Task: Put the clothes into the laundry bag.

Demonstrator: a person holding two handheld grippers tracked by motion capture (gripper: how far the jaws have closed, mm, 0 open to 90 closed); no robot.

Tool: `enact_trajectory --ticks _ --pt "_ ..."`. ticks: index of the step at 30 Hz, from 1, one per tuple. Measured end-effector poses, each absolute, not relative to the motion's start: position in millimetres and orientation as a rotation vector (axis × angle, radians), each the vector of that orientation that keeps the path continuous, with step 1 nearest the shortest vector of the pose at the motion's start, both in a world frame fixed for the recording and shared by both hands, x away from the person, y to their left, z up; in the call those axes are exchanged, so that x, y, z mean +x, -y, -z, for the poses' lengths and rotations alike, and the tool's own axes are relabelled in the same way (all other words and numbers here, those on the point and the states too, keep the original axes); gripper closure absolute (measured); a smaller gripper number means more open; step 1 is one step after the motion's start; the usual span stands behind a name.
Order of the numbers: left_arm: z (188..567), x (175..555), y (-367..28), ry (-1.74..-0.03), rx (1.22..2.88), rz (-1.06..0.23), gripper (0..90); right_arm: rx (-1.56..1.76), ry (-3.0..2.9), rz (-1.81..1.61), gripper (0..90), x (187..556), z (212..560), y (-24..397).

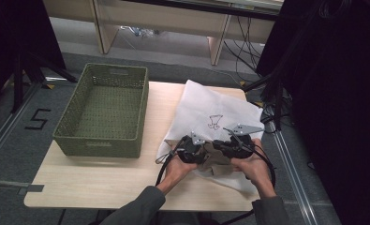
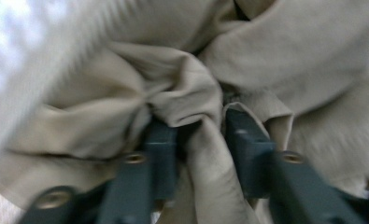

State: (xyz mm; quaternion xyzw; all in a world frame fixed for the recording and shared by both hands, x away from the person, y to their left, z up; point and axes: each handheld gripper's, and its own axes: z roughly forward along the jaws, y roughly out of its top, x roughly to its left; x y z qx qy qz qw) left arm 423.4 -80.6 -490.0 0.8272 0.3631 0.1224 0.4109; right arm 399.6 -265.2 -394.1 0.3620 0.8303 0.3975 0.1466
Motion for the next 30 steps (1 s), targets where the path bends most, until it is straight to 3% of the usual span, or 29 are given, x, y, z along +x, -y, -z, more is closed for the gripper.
enact_trajectory --ticks 4,7,11,13,15,16,18,20,27,30 --pt "482.8 408.2 67.3 -0.884 2.082 -0.295 39.5 1.038 -2.386 -1.144 86.5 399.6 393.7 265.6" --pt "482.0 396.1 57.1 -0.877 2.098 -0.236 34.6 1.032 -2.388 -1.145 86.2 400.4 393.2 264.9" --pt "492.1 390.7 62.5 -0.873 2.149 -0.253 29.8 1.036 -2.387 -1.139 86.2 400.4 393.3 263.4" --pt "497.3 391.7 73.4 -0.879 2.161 -0.278 32.5 1.028 -2.39 -1.14 86.2 400.2 393.1 263.1" --pt "500.5 396.1 88.7 -0.851 2.176 -0.301 42.1 1.029 -2.39 -1.141 86.2 400.1 393.0 263.0" --pt "501.9 399.3 95.0 -0.829 2.177 -0.313 56.8 1.025 -2.39 -1.14 86.2 400.1 393.0 263.1" --pt "504.5 405.4 103.3 -0.809 2.194 -0.319 75.8 1.025 -2.391 -1.141 86.2 399.8 392.9 263.0" --pt "505.3 414.5 108.2 -0.844 2.161 -0.324 81.1 1.024 -2.391 -1.146 86.3 399.4 392.1 262.9" --pt "490.5 440.8 101.6 -0.906 2.066 -0.407 83.9 1.032 -2.369 -1.157 87.2 399.1 388.5 267.4" --pt "493.9 441.3 91.5 -0.945 2.039 -0.359 78.9 1.038 -2.373 -1.159 89.6 398.9 388.9 268.1"
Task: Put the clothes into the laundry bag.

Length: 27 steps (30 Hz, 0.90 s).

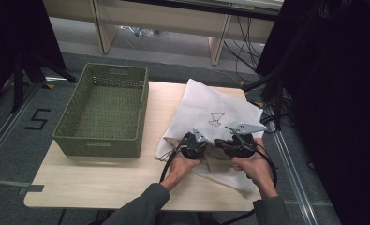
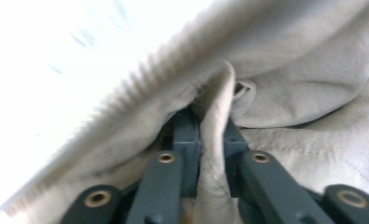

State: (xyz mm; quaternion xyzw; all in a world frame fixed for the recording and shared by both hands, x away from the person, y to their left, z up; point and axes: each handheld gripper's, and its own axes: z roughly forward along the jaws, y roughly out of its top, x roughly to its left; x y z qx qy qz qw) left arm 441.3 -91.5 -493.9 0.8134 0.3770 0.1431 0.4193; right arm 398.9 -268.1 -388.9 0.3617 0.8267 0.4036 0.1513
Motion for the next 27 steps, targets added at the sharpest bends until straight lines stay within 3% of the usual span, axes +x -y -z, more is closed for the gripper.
enact_trajectory --ticks 4,9,18,24,25,27 --pt "493.5 433.5 82.8 -0.921 2.047 -0.341 71.8 1.032 -2.388 -1.139 89.9 400.5 393.1 266.6" --pt "492.8 431.4 76.9 -0.918 2.047 -0.34 68.6 1.031 -2.379 -1.115 83.6 400.3 394.5 268.4" --pt "491.9 433.6 74.1 -0.928 2.051 -0.315 71.1 0.968 -2.345 -0.921 58.1 396.9 397.1 269.2" --pt "493.2 432.9 78.6 -0.918 2.06 -0.282 69.8 0.857 -2.374 -0.803 61.5 400.8 409.1 253.4" --pt "493.3 432.1 78.7 -0.914 2.067 -0.267 67.9 0.846 -2.366 -0.78 65.6 402.5 410.8 252.0" --pt "492.9 427.7 78.8 -0.912 2.062 -0.256 57.4 0.836 -2.366 -0.755 82.6 409.6 415.6 250.9"
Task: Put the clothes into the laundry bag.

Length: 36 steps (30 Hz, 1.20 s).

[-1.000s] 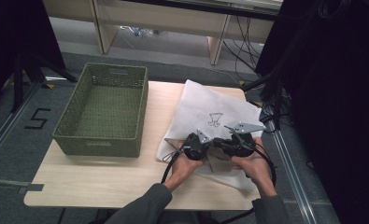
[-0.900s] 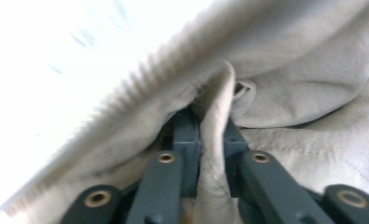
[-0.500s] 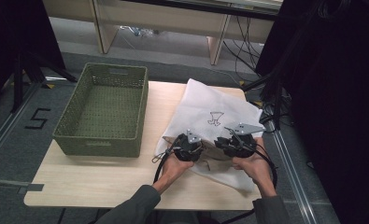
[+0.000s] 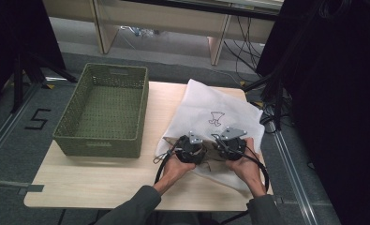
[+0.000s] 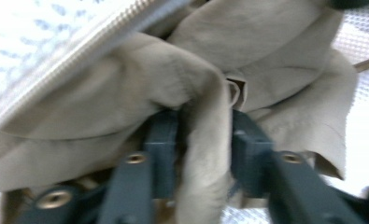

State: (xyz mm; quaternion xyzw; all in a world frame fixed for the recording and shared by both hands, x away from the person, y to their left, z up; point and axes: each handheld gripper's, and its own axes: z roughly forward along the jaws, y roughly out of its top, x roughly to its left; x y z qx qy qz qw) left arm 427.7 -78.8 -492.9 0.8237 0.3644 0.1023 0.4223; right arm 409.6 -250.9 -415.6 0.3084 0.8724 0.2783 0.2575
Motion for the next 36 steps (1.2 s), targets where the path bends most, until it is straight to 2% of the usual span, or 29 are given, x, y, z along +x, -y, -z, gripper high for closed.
enact_trajectory --ticks 3,5,9,11,12,13,16,19,26,32,36 --pt "491.9 417.2 79.5 -0.898 2.062 -0.228 41.6 0.877 -2.364 -0.786 87.1 410.9 415.2 254.0" --pt "493.1 408.1 81.1 -0.886 2.078 -0.227 34.9 0.918 -2.358 -0.846 87.3 409.7 411.4 258.0" --pt "502.7 399.5 90.6 -0.876 2.113 -0.273 27.4 0.978 -2.353 -0.918 87.9 405.0 404.8 262.9" --pt "509.0 399.4 97.5 -0.887 2.124 -0.305 30.2 1.005 -2.358 -0.932 88.1 402.0 403.3 263.0" --pt "511.3 399.7 100.9 -0.883 2.122 -0.342 35.1 1.002 -2.362 -0.936 88.2 400.6 402.7 263.6" --pt "512.5 400.7 102.7 -0.874 2.122 -0.367 48.2 1.009 -2.371 -0.947 88.3 399.1 402.1 264.3" --pt "513.1 409.4 107.3 -0.889 2.11 -0.427 69.9 1.026 -2.378 -0.964 88.4 396.9 402.5 265.9" --pt "508.2 417.2 109.6 -0.926 2.073 -0.447 81.7 1.05 -2.385 -0.987 88.7 393.5 400.9 269.6" --pt "496.5 431.0 109.2 -0.936 2.045 -0.494 82.9 1.06 -2.411 -1.022 89.1 387.5 400.6 272.9" --pt "507.5 424.7 104.9 -0.915 2.086 -0.462 73.8 1.079 -2.467 -0.994 89.1 389.1 413.9 271.4" --pt "507.4 423.7 98.5 -0.916 2.094 -0.449 72.9 1.083 -2.532 -0.982 89.1 389.7 427.9 263.9"
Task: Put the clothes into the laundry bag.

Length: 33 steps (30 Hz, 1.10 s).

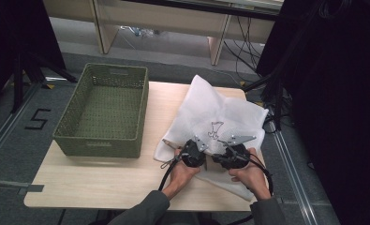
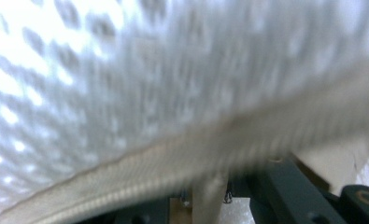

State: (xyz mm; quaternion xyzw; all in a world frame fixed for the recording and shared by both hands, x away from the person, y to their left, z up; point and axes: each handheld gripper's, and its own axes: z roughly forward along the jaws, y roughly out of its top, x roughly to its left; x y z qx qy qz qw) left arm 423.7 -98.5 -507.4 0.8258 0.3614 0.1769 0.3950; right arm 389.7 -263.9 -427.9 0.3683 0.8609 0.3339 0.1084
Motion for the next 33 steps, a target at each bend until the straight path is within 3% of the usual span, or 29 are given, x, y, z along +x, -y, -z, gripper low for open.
enact_trajectory --ticks 4,7,12,14,19,22,28,33 --pt "505.4 420.4 93.9 -0.914 2.101 -0.411 67.8 1.071 -2.592 -0.944 89.2 396.6 442.6 257.5" --pt "500.8 409.6 82.9 -0.883 2.125 -0.352 54.9 1.102 -2.616 -0.87 89.2 402.8 458.2 257.3" --pt "490.8 393.3 55.2 -0.848 2.139 -0.332 43.5 1.181 -2.612 -0.83 89.1 404.7 464.3 259.0" --pt "487.6 391.2 42.0 -0.838 2.146 -0.337 45.2 1.11 -2.622 -0.832 89.1 407.8 465.3 259.3" --pt "492.8 396.0 16.7 -0.907 2.146 -0.301 69.8 1.134 -2.613 -0.818 89.0 406.5 465.2 257.7" --pt "499.9 394.2 14.2 -0.904 2.149 -0.281 78.2 1.144 -2.611 -0.819 89.1 406.5 465.1 257.6" --pt "502.0 390.0 29.3 -0.823 2.195 -0.294 80.4 1.173 -2.605 -0.812 89.0 405.7 464.5 257.4" --pt "504.7 399.1 38.9 -0.839 2.196 -0.303 88.6 1.149 -2.604 -0.825 89.0 406.8 464.3 258.6"
